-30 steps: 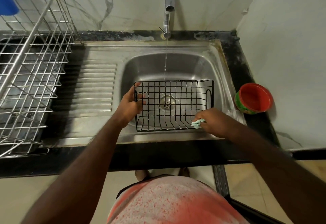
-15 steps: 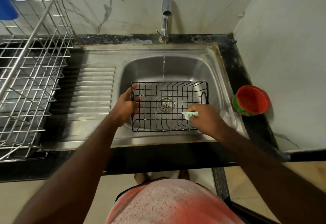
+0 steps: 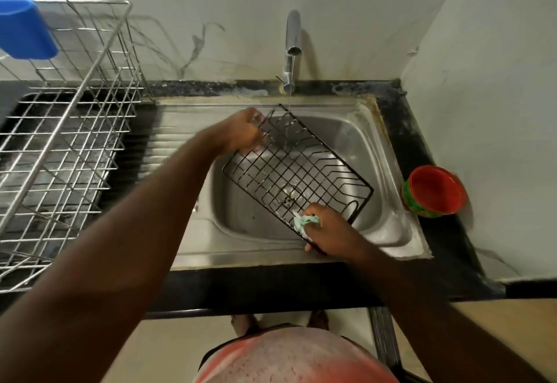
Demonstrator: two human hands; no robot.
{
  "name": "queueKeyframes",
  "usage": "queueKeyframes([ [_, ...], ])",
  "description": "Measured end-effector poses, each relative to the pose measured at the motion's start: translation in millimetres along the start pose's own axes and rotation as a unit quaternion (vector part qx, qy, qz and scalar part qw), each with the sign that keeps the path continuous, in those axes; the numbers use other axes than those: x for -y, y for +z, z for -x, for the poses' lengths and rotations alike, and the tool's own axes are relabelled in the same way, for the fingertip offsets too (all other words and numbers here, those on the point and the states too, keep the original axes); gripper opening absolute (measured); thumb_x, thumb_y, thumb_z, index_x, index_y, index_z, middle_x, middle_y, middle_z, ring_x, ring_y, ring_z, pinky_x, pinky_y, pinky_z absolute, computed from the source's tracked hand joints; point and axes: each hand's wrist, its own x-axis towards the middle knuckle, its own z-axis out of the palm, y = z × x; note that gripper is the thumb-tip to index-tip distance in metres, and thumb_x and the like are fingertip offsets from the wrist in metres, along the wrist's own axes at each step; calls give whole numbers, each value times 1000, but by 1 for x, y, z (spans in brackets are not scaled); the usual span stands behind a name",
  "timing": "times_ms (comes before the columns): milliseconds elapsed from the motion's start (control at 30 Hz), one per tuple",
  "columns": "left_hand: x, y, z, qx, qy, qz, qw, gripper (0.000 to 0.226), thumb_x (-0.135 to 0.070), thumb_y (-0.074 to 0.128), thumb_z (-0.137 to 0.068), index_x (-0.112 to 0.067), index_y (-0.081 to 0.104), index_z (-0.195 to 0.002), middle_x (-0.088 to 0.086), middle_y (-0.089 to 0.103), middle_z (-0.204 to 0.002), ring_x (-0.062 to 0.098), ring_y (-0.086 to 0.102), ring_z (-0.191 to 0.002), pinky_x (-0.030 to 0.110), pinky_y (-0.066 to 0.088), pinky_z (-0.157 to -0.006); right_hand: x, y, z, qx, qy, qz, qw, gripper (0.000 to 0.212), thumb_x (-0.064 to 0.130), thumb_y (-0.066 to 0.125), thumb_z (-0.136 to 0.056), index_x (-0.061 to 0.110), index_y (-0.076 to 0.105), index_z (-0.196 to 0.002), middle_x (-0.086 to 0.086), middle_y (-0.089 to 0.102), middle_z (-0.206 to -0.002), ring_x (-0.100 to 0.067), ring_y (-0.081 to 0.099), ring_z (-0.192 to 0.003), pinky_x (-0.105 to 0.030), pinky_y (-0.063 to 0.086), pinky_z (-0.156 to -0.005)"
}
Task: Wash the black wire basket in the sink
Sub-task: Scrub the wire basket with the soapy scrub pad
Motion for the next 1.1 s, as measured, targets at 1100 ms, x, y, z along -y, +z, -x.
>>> queueKeyframes([
  [1100,-118,55,-50,67,172,-252,950,43,-9,52,-98,-19,57,-139,8,63,-133,23,61,-115,37,45,-102,-34,3,-7,-114,-12,213,970,30,9,54,-94,13,55,-124,-6,58,-119,-16,51,-102,-25,40,-85],
])
